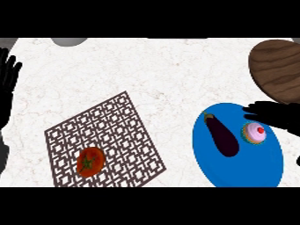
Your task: Pick the cupcake from the plate and place it in the bowl
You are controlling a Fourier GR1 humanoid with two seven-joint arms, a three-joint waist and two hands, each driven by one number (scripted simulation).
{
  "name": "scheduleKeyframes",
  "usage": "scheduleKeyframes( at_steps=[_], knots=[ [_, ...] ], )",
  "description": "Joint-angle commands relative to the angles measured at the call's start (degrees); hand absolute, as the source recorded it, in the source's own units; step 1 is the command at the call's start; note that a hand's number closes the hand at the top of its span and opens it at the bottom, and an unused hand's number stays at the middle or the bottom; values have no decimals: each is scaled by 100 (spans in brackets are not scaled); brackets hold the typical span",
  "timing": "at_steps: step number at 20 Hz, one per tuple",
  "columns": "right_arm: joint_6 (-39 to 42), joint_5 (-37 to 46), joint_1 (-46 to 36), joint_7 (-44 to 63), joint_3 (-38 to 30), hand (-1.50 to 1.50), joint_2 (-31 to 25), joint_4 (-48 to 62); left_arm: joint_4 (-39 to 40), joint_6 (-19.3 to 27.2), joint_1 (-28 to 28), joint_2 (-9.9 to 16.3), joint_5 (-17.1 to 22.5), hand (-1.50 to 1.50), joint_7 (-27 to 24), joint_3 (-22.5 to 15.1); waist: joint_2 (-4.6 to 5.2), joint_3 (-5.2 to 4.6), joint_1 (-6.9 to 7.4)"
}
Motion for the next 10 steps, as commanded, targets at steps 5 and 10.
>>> scheduleKeyframes(
  at_steps=[5, 10],
  knots=[
    [69, 607, -340, -211, 85, -150, 598, 686, -264, -80, 267, -238, -107, 0, -18, 36, -3, 1, 23],
    [307, 834, -380, -227, -91, -150, 596, 645, -36, 67, -42, -312, -424, 0, 39, 15, -3, 0, -13]
  ],
)
